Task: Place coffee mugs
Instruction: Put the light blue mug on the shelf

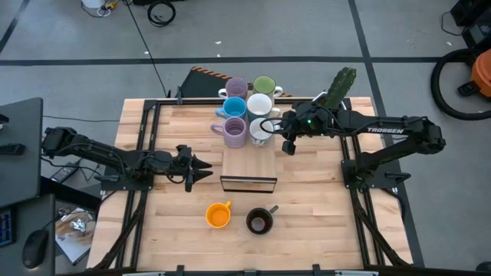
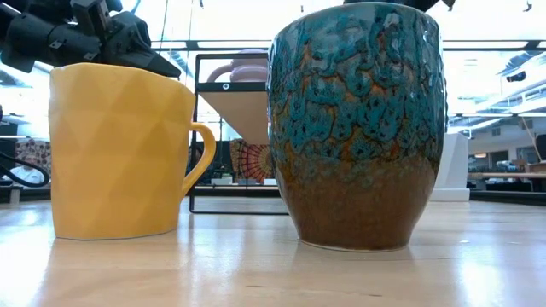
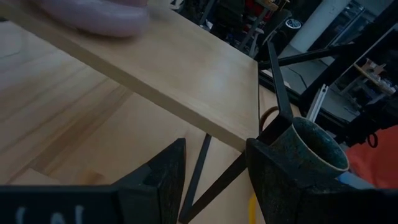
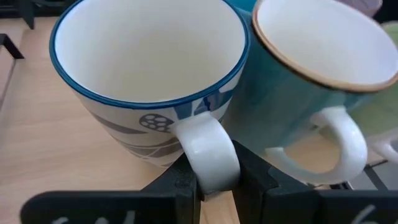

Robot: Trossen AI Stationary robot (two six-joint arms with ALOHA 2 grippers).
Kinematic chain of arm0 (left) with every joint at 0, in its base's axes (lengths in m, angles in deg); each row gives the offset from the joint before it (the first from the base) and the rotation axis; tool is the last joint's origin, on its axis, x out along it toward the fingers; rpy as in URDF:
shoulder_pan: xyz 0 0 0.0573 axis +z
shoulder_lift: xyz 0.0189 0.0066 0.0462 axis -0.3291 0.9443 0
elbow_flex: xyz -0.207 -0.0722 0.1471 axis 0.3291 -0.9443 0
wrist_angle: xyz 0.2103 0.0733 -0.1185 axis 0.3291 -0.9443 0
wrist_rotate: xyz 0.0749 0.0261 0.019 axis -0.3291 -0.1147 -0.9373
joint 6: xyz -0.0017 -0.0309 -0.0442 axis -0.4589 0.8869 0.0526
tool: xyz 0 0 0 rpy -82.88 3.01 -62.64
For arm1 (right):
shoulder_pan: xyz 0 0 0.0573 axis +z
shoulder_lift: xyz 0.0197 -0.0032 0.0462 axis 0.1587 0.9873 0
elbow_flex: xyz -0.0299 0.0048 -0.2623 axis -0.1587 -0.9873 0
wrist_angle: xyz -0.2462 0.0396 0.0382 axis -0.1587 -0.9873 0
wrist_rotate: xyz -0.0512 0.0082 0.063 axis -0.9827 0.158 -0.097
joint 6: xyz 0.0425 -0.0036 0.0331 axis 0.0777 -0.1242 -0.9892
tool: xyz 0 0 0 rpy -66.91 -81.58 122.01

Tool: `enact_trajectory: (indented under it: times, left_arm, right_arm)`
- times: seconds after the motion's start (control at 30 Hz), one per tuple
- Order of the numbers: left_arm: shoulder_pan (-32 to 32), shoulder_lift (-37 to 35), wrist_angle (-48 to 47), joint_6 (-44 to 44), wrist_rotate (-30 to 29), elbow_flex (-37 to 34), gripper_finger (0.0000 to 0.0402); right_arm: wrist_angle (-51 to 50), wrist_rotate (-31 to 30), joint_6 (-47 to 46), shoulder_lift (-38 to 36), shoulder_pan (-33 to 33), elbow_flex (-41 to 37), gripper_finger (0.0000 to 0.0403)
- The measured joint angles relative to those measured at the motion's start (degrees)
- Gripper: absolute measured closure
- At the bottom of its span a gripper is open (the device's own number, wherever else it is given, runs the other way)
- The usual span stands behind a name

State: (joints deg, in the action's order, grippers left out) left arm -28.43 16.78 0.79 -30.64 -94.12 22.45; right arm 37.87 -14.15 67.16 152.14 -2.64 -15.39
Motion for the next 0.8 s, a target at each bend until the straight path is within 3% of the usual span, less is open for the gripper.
enact_trajectory:
  times: [0.57, 0.8]
  left_arm:
    - [-0.02, -0.01, -0.23, 0.86, 0.00, 0.00, 0.0228]
    - [-0.02, 0.00, -0.24, 0.87, 0.00, 0.00, 0.0228]
  right_arm:
    - [3.18, 1.77, -1.62, -0.02, -4.57, -3.74, 0.0333]
    - [3.49, 1.82, -2.57, -0.04, -4.57, -3.71, 0.0313]
